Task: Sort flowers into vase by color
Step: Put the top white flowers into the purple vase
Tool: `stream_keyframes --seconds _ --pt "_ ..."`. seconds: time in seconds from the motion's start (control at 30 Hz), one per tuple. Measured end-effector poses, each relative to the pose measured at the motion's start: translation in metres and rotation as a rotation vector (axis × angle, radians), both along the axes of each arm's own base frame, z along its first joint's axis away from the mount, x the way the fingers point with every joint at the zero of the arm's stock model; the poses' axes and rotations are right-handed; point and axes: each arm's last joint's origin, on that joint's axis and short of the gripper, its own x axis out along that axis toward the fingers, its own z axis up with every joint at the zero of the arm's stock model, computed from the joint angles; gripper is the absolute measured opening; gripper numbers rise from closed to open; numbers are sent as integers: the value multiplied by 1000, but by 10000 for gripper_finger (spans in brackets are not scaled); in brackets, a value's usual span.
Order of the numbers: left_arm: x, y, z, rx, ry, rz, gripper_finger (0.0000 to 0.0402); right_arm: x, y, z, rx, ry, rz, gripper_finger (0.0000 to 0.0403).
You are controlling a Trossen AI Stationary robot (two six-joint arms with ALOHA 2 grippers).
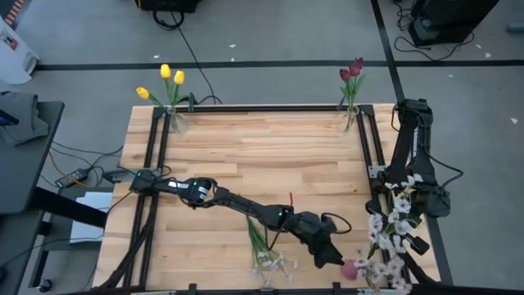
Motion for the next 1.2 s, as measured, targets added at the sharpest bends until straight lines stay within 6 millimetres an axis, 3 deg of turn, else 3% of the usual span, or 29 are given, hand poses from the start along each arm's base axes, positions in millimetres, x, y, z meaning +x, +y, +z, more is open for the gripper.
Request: stream_keyframes --seconds 0.63,1.0,1.2 --pt "-1 0 -2 20 15 -83 187 -2 1 -1 -25 2 82 126" --pt "1 11 -3 13 25 -132 187 -2 0 -6 -99 -1 93 208" --pt "2 16 -3 4 30 -161 187 -3 -2 -10 -142 14 94 210"
